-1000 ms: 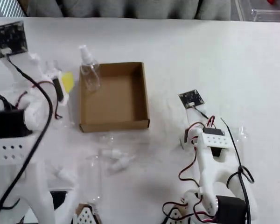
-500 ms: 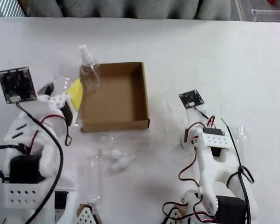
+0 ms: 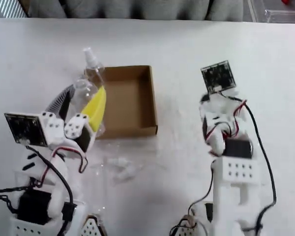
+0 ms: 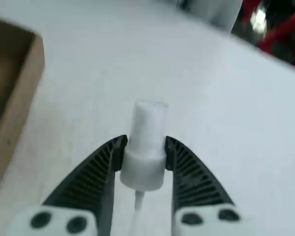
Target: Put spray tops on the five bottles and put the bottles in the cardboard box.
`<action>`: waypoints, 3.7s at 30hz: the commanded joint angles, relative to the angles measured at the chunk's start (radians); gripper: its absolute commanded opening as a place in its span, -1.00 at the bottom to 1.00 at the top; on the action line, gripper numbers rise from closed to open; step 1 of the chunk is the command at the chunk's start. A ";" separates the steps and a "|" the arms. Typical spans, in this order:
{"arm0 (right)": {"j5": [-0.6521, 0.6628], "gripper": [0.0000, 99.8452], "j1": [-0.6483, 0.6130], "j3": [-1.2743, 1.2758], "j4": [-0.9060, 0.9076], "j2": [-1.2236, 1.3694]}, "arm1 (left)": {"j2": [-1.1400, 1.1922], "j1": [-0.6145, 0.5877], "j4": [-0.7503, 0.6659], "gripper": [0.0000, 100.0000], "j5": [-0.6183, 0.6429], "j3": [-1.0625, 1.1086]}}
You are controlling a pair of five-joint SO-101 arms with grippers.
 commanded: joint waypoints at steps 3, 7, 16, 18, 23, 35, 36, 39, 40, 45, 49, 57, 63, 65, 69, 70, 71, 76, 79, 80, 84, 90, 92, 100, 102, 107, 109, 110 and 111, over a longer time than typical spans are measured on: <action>-0.055 -0.97 -0.113 -0.124 -0.104 -0.295 | -0.142 0.064 -0.166 -0.87 -0.002 0.132; -0.176 -0.97 -0.157 -0.245 -0.137 -0.351 | -0.246 0.117 -0.226 -0.87 -0.005 0.222; -0.293 -0.97 -0.352 -0.572 -0.128 -0.349 | -0.334 0.245 -0.227 -0.87 -0.011 0.336; -0.293 -0.97 -0.392 -0.634 -0.128 -0.334 | -0.334 0.263 -0.227 -0.87 -0.015 0.348; -0.316 -0.97 -0.447 -0.802 -0.012 -0.262 | -0.334 0.351 -0.224 -0.87 -0.121 0.379; -0.459 -0.97 -0.576 -0.838 0.200 -0.246 | -0.334 0.381 -0.222 -0.87 -0.123 0.434; -0.459 -0.97 -0.575 -0.822 0.200 -0.246 | -0.334 0.387 -0.221 -0.87 -0.123 0.434; -0.459 -0.97 -0.570 -0.767 0.200 -0.255 | -0.334 0.414 -0.221 -0.87 -0.129 0.466; -0.459 -0.97 -0.570 -0.743 0.197 -0.274 | -0.334 0.424 -0.224 -0.87 -0.129 0.482; -0.457 -0.97 -0.568 -0.534 0.183 -0.430 | -0.334 0.444 -0.227 -0.87 -0.130 0.509; -0.451 -0.97 -0.555 -0.385 0.108 -0.547 | -0.334 0.444 -0.222 -0.87 -0.130 0.511; -0.450 -0.97 -0.536 -0.264 0.058 -0.555 | -0.334 0.444 -0.229 -0.87 -0.130 0.552; -0.450 -0.97 -0.530 -0.233 -0.035 -0.492 | -0.334 0.467 -0.226 -0.87 -0.130 0.554; -0.450 -0.97 -0.535 -0.233 -0.036 -0.467 | -0.334 0.470 -0.224 -0.87 -0.130 0.555; -0.454 -0.97 -0.536 -0.235 -0.036 -0.429 | -0.334 0.467 -0.226 -0.87 -0.130 0.557; -0.454 -0.97 -0.536 -0.235 -0.038 -0.420 | -0.334 0.469 -0.226 -0.87 -0.130 0.557; -0.454 -0.97 -0.536 -0.235 -0.039 -0.409 | -0.334 0.469 -0.226 -0.87 -0.130 0.557; -0.451 -0.97 -0.529 -0.201 -0.117 -0.375 | -0.334 0.466 -0.227 -0.87 -0.130 0.557; -0.451 -0.97 -0.529 -0.176 -0.124 -0.374 | -0.334 0.464 -0.229 -0.87 -0.130 0.557; -0.451 -0.97 -0.529 -0.175 -0.124 -0.374 | -0.334 0.464 -0.229 -0.87 -0.130 0.557; -0.451 -0.97 -0.529 -0.175 -0.122 -0.374 | -0.334 0.464 -0.229 -0.87 -0.130 0.557; -0.453 -0.97 -0.529 -0.173 -0.122 -0.369 | -0.334 0.464 -0.229 -0.87 -0.130 0.557; -0.454 -0.97 -0.529 -0.173 -0.122 -0.367 | -0.334 0.464 -0.229 -0.87 -0.130 0.557; -0.453 -0.97 -0.529 -0.095 -0.188 -0.375 | -0.334 0.464 -0.224 -0.87 -0.130 0.552; -0.453 -0.97 -0.527 -0.086 -0.188 -0.375 | -0.334 0.464 -0.226 -0.87 -0.130 0.552; -0.457 -0.97 -0.527 -0.081 -0.177 -0.375 | -0.334 0.464 -0.224 -0.87 -0.130 0.552; -0.457 -0.97 -0.527 -0.081 -0.163 -0.375 | -0.334 0.463 -0.224 -0.87 -0.130 0.552; -0.457 -0.97 -0.527 -0.081 -0.148 -0.375 | -0.334 0.463 -0.226 -0.87 -0.130 0.552; -0.457 -0.97 -0.527 -0.081 -0.133 -0.375 | -0.334 0.463 -0.227 -0.87 -0.130 0.552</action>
